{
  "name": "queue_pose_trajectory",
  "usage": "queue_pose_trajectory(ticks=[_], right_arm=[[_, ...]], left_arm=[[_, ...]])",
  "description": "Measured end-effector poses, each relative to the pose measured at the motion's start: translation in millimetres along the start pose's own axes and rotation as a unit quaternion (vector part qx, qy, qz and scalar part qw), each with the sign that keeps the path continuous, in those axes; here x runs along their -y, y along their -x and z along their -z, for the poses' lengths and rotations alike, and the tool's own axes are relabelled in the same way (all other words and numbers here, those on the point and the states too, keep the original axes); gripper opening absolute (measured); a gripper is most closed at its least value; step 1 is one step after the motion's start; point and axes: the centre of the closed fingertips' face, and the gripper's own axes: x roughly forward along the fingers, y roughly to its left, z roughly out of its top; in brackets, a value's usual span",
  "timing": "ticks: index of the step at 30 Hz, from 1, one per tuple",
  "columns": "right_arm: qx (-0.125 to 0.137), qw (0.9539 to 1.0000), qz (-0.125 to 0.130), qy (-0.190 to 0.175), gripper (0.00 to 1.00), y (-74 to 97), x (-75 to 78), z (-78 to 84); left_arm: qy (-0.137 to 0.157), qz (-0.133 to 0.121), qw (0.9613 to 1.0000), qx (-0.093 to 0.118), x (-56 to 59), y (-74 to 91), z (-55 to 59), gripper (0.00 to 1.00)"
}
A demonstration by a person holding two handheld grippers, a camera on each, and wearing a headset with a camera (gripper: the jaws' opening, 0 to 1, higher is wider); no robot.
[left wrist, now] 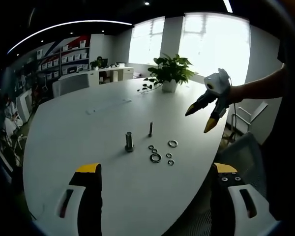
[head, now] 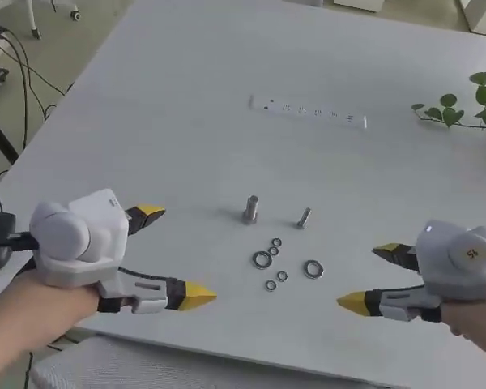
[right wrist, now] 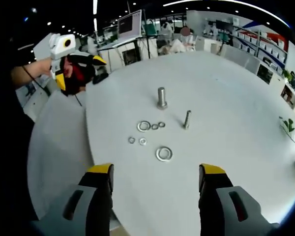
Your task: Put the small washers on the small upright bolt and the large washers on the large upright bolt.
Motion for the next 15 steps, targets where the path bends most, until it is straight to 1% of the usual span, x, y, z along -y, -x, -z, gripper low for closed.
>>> queue_pose_trajectory(ticks=[2,3,4,7,8,10,11,14,15], right_arm=[[-0.014,0.9999,-0.002,0.008,0.69,-4.8,1.8,0.2],[-0.019,0.9997,-0.002,0.013,0.69,-6.8,6.3,0.6],[-0.028,0.9994,-0.002,0.022,0.69,-9.8,8.2,1.4],[-0.043,0.9984,-0.005,0.037,0.69,-16.1,8.9,0.1],[-0.046,0.9981,-0.007,0.040,0.69,-17.8,9.1,-0.8],[-0.059,0.9970,-0.013,0.048,0.67,-21.6,7.4,-1.4],[-0.065,0.9961,-0.014,0.058,0.66,-23.7,6.9,-2.6],[-0.077,0.9944,-0.020,0.069,0.63,-30.1,6.6,-4.8],[-0.080,0.9939,-0.022,0.073,0.62,-32.0,6.3,-5.5]], left_arm=[[0.010,0.007,0.9999,0.002,0.8,-1.1,1.2,0.91],[0.011,0.009,0.9999,0.002,1.3,-1.4,1.9,0.90],[0.011,0.009,0.9999,0.001,0.8,-2.2,3.7,0.89],[0.008,0.014,0.9998,-0.007,2.2,-4.1,9.0,0.88],[0.006,0.015,0.9998,-0.007,2.2,-4.4,10.4,0.88],[0.006,0.014,0.9999,-0.006,1.1,-4.6,11.6,0.89],[0.008,0.016,0.9998,-0.006,0.7,-4.7,12.7,0.89],[0.007,0.016,0.9998,-0.006,-0.5,-4.7,14.9,0.89],[0.007,0.020,0.9997,-0.008,0.0,-4.7,16.3,0.89]])
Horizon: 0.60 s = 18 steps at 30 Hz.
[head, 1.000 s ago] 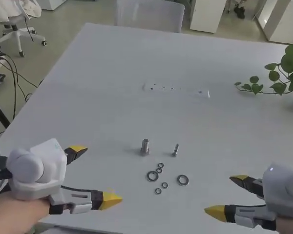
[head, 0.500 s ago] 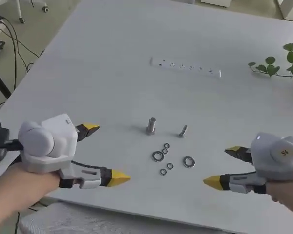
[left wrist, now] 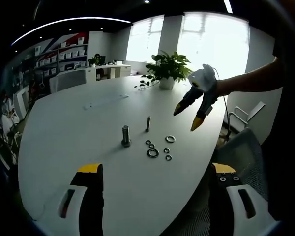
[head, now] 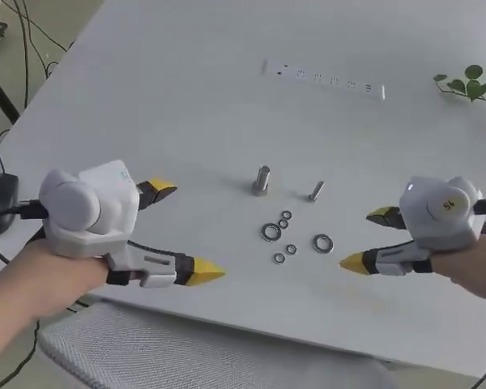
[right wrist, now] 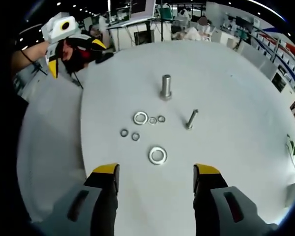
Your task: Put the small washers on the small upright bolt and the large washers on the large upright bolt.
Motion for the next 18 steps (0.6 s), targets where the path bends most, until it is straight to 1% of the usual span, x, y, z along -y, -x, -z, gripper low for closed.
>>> queue_pose_trajectory(ticks=[2,3,5,6,7,11,12,14,16,18], right_arm=[[-0.010,0.9999,-0.002,0.010,0.61,-4.6,0.7,-1.1],[-0.019,0.9996,-0.008,0.017,0.61,-7.1,0.3,-0.7],[-0.022,0.9994,-0.011,0.022,0.59,-10.9,-0.1,-2.2],[-0.027,0.9992,-0.012,0.027,0.59,-13.6,0.7,-2.3],[-0.031,0.9989,-0.012,0.032,0.58,-15.3,1.5,-2.3],[-0.046,0.9977,-0.015,0.048,0.56,-21.7,3.6,-2.7],[-0.048,0.9974,-0.016,0.051,0.56,-23.2,3.6,-2.8],[-0.053,0.9968,-0.021,0.055,0.55,-26.8,2.6,-2.1],[-0.065,0.9952,-0.022,0.069,0.54,-32.8,1.7,0.8],[-0.071,0.9946,-0.026,0.072,0.53,-37.0,0.0,2.3]], left_arm=[[-0.003,0.000,1.0000,-0.002,-0.7,0.0,1.5,0.89],[-0.004,0.000,1.0000,-0.002,-1.1,0.0,1.9,0.88],[-0.003,0.002,1.0000,-0.002,-1.5,0.1,2.1,0.87],[-0.003,0.000,1.0000,0.008,-3.0,0.4,-0.7,0.83],[-0.001,0.001,0.9999,0.012,-3.2,0.5,-2.0,0.81],[0.005,0.003,0.9998,0.017,-3.5,0.0,-4.9,0.82],[0.005,0.005,0.9998,0.016,-2.9,-0.3,-4.7,0.83],[-0.013,0.005,0.9999,0.004,-2.9,-1.5,-0.8,0.83],[-0.028,0.005,0.9995,-0.011,-3.4,-1.9,4.4,0.83],[-0.033,0.007,0.9993,-0.014,-3.9,-1.9,6.5,0.82]])
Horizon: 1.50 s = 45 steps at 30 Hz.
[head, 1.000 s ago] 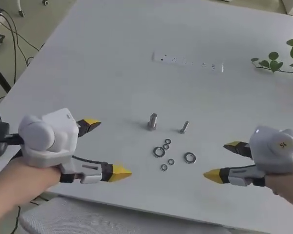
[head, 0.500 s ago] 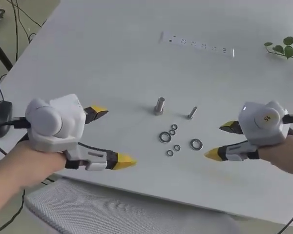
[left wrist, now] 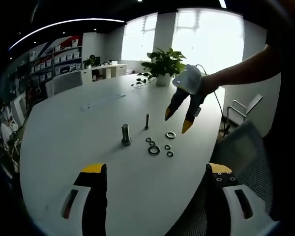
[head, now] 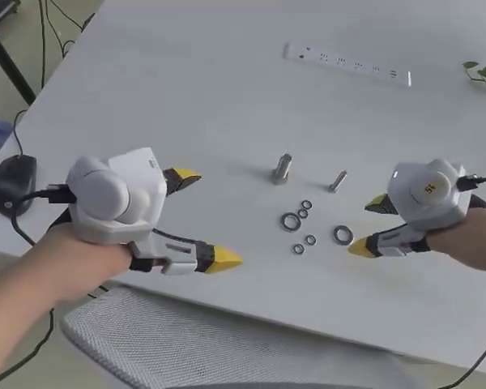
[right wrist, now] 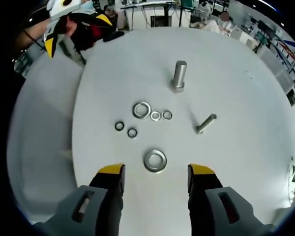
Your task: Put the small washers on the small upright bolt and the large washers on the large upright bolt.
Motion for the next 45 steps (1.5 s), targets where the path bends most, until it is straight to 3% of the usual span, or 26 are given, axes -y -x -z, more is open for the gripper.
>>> queue_pose_trajectory(ticks=[2,7,20,30,37,45], right_arm=[[-0.005,1.0000,0.000,0.004,0.52,-4.3,-0.3,0.1],[-0.029,0.9991,-0.007,0.029,0.49,-18.5,1.6,9.6],[-0.068,0.9950,-0.008,0.073,0.45,-25.4,3.5,7.2],[-0.072,0.9949,-0.012,0.069,0.43,-27.1,1.0,8.4],[-0.072,0.9950,-0.015,0.067,0.42,-27.4,0.7,8.6],[-0.089,0.9937,-0.013,0.067,0.39,-28.1,0.6,8.3]], left_arm=[[-0.009,-0.004,0.9999,-0.012,-3.4,0.5,5.9,0.81],[-0.006,-0.002,0.9999,-0.013,-6.4,3.4,7.8,0.81],[0.006,0.001,0.9999,-0.010,-12.7,5.1,10.7,0.79],[0.006,0.001,0.9998,-0.017,-15.6,10.4,16.2,0.75],[0.007,0.002,0.9999,-0.014,-14.7,9.4,15.9,0.75],[0.003,0.008,0.9999,-0.014,-10.8,10.7,13.3,0.72]])
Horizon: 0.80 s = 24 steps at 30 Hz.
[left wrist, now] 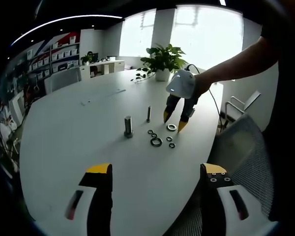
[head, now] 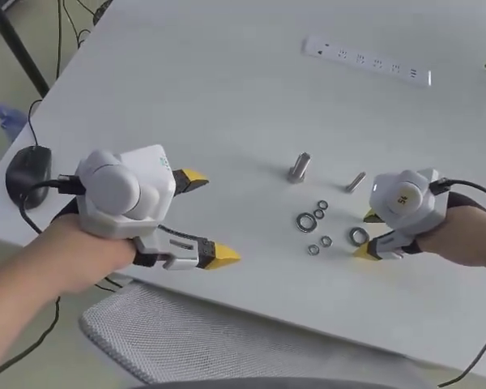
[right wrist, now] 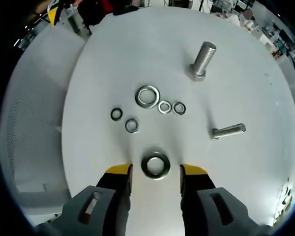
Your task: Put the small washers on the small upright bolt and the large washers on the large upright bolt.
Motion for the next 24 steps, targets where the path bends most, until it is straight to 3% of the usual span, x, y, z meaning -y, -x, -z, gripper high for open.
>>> queue_pose_trajectory(ticks=[13,20,24], right_arm=[[-0.005,1.0000,0.004,-0.002,0.28,-2.6,3.0,1.5],[-0.034,0.9994,0.007,-0.007,0.25,-3.5,2.7,-0.5],[-0.041,0.9991,0.007,0.001,0.22,-2.3,3.0,0.1]], left_arm=[[0.002,-0.002,1.0000,0.005,6.5,3.8,2.8,0.68],[0.007,-0.007,0.9999,0.005,8.7,9.0,5.9,0.66],[0.007,-0.015,0.9998,0.010,6.5,12.4,1.5,0.65]])
